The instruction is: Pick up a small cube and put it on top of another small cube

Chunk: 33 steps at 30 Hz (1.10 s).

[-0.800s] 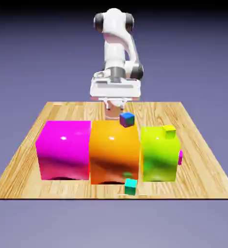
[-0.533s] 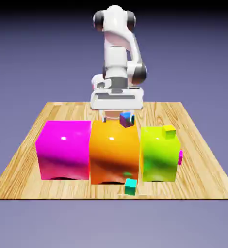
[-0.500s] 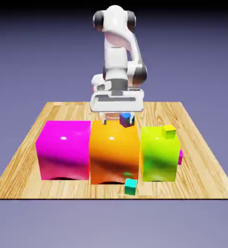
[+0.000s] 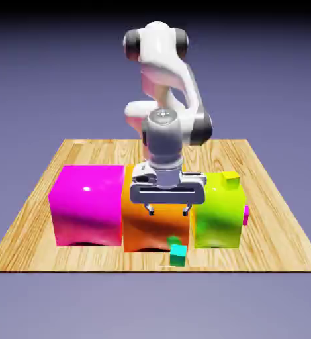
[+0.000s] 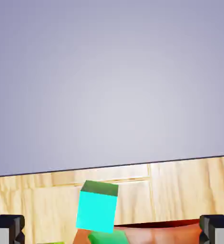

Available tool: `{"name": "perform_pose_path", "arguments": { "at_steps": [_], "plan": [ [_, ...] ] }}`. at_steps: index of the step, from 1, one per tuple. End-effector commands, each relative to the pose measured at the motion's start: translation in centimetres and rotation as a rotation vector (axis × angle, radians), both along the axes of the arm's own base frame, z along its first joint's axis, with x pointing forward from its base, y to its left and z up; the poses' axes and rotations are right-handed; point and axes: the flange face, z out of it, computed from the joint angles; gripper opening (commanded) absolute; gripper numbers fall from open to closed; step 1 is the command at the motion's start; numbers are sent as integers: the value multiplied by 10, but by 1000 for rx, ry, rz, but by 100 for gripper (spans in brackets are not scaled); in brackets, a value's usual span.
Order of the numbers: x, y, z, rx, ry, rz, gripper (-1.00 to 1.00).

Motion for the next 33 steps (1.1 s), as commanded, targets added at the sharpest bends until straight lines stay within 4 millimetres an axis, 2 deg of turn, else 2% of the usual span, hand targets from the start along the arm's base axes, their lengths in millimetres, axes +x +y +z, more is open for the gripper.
{"name": "perform_pose_path", "arguments": {
  "at_steps": [1,9,17,23,24,32,33],
  "plan": [
    [5,1,-9,5,39,-5,0],
    [33,9,-80,45,351,-42,0],
    [40,12,-154,84,664,-68,0],
    [32,10,-207,111,891,-79,0],
    [32,10,-207,111,891,-79,0],
    [-11,21,-250,112,892,-79,0],
    [-11,21,-250,112,892,-79,-100]
  ]
}}
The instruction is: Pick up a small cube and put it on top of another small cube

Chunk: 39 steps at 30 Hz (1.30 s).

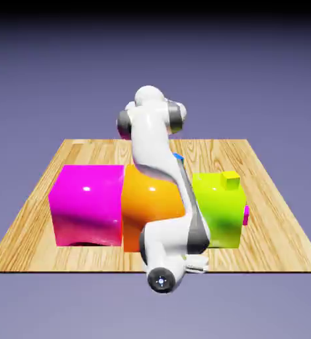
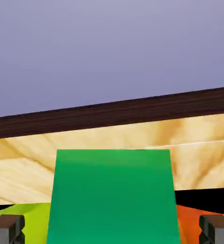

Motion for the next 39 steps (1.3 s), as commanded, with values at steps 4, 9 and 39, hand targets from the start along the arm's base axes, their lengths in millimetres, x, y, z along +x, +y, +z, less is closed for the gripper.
{"name": "perform_pose_path", "arguments": {
  "at_steps": [4,9,39],
  "plan": [
    [19,-4,17,0,0,0,-100],
    [40,-5,49,16,6,13,-100],
    [-159,-49,315,-39,-38,-193,-100]
  ]
}}
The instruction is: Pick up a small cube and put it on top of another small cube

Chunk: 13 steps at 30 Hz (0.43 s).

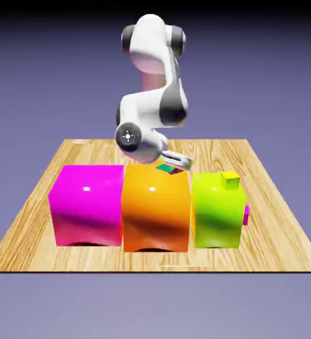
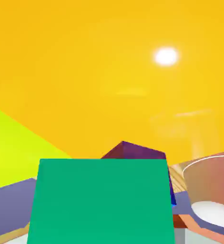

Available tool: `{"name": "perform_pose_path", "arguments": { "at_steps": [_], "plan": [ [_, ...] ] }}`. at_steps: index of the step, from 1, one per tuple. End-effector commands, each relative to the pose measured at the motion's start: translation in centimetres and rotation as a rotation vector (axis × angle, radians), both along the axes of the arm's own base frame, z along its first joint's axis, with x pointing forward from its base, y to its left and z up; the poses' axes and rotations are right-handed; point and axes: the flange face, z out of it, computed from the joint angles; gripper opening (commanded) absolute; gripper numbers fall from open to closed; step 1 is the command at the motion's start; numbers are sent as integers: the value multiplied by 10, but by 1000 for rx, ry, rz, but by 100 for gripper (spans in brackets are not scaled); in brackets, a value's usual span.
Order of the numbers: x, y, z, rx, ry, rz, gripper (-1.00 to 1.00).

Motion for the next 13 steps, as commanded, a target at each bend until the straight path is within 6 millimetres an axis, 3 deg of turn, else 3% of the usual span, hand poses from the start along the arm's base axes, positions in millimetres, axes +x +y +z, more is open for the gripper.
{"name": "perform_pose_path", "arguments": {
  "at_steps": [1,2,4,10,11,13],
  "plan": [
    [-14,2,4,20,16,13,-100],
    [-26,6,6,41,34,29,-100],
    [-26,6,6,42,35,30,-100],
    [-66,24,-38,42,34,30,-100],
    [-66,24,-38,42,34,30,100],
    [-58,21,-30,42,34,30,100]
  ]
}}
